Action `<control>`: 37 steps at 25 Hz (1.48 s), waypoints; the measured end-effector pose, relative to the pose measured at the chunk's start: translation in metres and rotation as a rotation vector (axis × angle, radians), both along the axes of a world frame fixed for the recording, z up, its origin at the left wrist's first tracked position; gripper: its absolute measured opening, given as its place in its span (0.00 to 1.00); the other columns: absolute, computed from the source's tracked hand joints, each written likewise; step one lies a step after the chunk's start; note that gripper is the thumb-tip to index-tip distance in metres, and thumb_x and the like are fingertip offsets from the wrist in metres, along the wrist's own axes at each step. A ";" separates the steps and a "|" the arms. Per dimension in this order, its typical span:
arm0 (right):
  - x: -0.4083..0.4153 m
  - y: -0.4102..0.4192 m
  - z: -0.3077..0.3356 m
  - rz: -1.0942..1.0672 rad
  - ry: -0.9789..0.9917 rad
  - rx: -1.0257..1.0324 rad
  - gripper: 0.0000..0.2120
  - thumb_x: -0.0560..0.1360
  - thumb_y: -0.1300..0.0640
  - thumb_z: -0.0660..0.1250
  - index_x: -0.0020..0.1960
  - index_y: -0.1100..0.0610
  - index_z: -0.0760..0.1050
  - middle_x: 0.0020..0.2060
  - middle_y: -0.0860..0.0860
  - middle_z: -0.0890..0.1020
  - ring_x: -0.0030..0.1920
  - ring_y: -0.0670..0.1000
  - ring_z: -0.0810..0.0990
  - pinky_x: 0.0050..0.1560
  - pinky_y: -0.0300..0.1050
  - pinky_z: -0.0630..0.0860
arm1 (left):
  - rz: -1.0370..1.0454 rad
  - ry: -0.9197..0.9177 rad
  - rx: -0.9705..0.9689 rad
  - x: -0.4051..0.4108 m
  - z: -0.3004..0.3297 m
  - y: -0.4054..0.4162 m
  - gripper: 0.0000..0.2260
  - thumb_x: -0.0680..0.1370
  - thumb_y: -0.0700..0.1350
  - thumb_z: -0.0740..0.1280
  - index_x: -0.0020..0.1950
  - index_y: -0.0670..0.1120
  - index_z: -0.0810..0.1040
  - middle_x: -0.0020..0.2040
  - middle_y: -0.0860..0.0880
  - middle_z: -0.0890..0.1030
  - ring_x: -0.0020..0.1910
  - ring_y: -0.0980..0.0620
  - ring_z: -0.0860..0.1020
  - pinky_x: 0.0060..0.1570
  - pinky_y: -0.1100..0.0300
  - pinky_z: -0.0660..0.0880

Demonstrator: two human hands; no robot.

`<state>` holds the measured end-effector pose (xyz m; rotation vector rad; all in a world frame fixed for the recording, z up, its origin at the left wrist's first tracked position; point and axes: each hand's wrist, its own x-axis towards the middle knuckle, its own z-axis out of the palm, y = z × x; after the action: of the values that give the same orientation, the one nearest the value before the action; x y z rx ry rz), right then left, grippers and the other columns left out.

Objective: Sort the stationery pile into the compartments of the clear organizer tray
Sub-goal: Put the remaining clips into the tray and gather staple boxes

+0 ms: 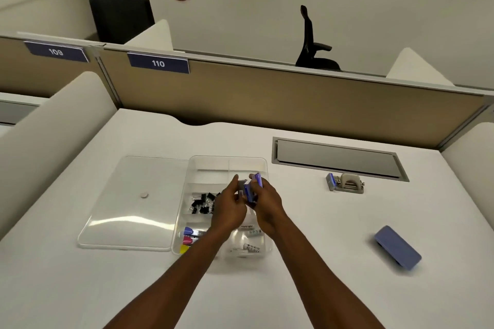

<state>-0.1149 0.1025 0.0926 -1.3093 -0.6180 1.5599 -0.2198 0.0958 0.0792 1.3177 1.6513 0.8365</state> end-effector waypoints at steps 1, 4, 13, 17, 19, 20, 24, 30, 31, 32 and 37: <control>-0.009 0.006 0.002 0.007 0.074 -0.031 0.11 0.82 0.56 0.61 0.63 0.57 0.75 0.49 0.52 0.83 0.52 0.53 0.82 0.54 0.47 0.79 | 0.015 0.033 0.009 -0.009 0.000 0.007 0.24 0.82 0.43 0.62 0.77 0.51 0.63 0.70 0.48 0.75 0.67 0.46 0.74 0.63 0.52 0.73; -0.039 0.026 0.005 0.029 0.220 -0.126 0.18 0.81 0.51 0.62 0.63 0.63 0.75 0.51 0.58 0.83 0.53 0.57 0.82 0.60 0.53 0.77 | 0.090 -0.115 -0.058 -0.037 0.001 0.031 0.21 0.83 0.44 0.59 0.76 0.51 0.65 0.72 0.47 0.72 0.68 0.45 0.72 0.64 0.53 0.71; -0.090 0.075 0.011 0.205 0.147 -0.242 0.33 0.80 0.38 0.55 0.76 0.60 0.60 0.70 0.58 0.72 0.74 0.57 0.66 0.77 0.56 0.54 | 0.207 -0.462 -0.278 -0.088 -0.005 0.096 0.27 0.81 0.64 0.49 0.66 0.47 0.74 0.69 0.41 0.73 0.66 0.42 0.74 0.70 0.45 0.67; -0.096 0.078 0.003 0.252 0.022 -0.251 0.34 0.80 0.39 0.56 0.79 0.55 0.53 0.78 0.54 0.58 0.78 0.57 0.56 0.77 0.57 0.53 | 0.204 -0.413 -0.237 -0.093 -0.008 0.102 0.37 0.77 0.69 0.39 0.77 0.50 0.61 0.77 0.45 0.63 0.75 0.43 0.63 0.75 0.43 0.57; -0.097 0.075 -0.002 0.232 0.022 -0.238 0.30 0.82 0.43 0.57 0.78 0.55 0.56 0.76 0.54 0.64 0.77 0.56 0.60 0.76 0.54 0.56 | 0.211 -0.430 -0.241 -0.096 -0.011 0.102 0.38 0.76 0.71 0.39 0.77 0.50 0.62 0.77 0.45 0.63 0.75 0.43 0.63 0.75 0.42 0.57; -0.096 0.074 -0.004 0.212 0.027 -0.231 0.28 0.82 0.45 0.58 0.78 0.56 0.57 0.73 0.55 0.67 0.75 0.55 0.62 0.75 0.54 0.58 | 0.208 -0.446 -0.242 -0.097 -0.012 0.101 0.38 0.76 0.71 0.39 0.76 0.50 0.63 0.77 0.45 0.64 0.75 0.43 0.64 0.75 0.42 0.57; -0.079 0.069 -0.013 0.155 0.027 -0.154 0.28 0.81 0.46 0.61 0.76 0.56 0.62 0.75 0.55 0.66 0.75 0.56 0.64 0.72 0.56 0.65 | 0.181 -0.418 -0.202 -0.095 -0.013 0.096 0.37 0.77 0.70 0.39 0.76 0.50 0.63 0.75 0.44 0.66 0.74 0.42 0.64 0.74 0.43 0.56; -0.006 0.024 -0.007 -0.034 0.040 -0.025 0.19 0.80 0.47 0.62 0.67 0.55 0.75 0.61 0.56 0.81 0.60 0.57 0.81 0.63 0.57 0.76 | 0.040 -0.355 -0.037 -0.064 -0.005 0.058 0.39 0.72 0.74 0.43 0.67 0.51 0.75 0.63 0.48 0.79 0.65 0.45 0.75 0.68 0.43 0.68; 0.008 0.013 -0.005 -0.077 0.039 -0.019 0.18 0.80 0.48 0.62 0.65 0.55 0.76 0.59 0.56 0.82 0.59 0.57 0.82 0.62 0.57 0.77 | 0.006 -0.341 -0.012 -0.054 -0.006 0.047 0.39 0.72 0.74 0.43 0.64 0.51 0.78 0.60 0.49 0.81 0.63 0.48 0.76 0.67 0.44 0.70; 0.021 0.003 -0.006 -0.115 0.035 -0.018 0.17 0.80 0.48 0.62 0.65 0.55 0.77 0.58 0.56 0.83 0.58 0.58 0.82 0.62 0.57 0.77 | -0.033 -0.322 0.011 -0.045 -0.007 0.037 0.38 0.73 0.75 0.44 0.61 0.51 0.79 0.57 0.51 0.82 0.61 0.50 0.77 0.65 0.45 0.72; 0.070 -0.029 -0.015 -0.165 -0.131 -0.033 0.15 0.81 0.51 0.62 0.63 0.55 0.77 0.54 0.56 0.84 0.55 0.57 0.84 0.60 0.58 0.77 | -0.124 -0.239 0.094 -0.013 -0.013 0.003 0.24 0.81 0.62 0.54 0.56 0.48 0.83 0.52 0.56 0.82 0.54 0.60 0.78 0.54 0.64 0.70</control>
<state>-0.0446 0.0736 0.0773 -1.4586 -0.5520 1.3637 -0.2325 0.0984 0.0658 1.3137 1.3457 0.9661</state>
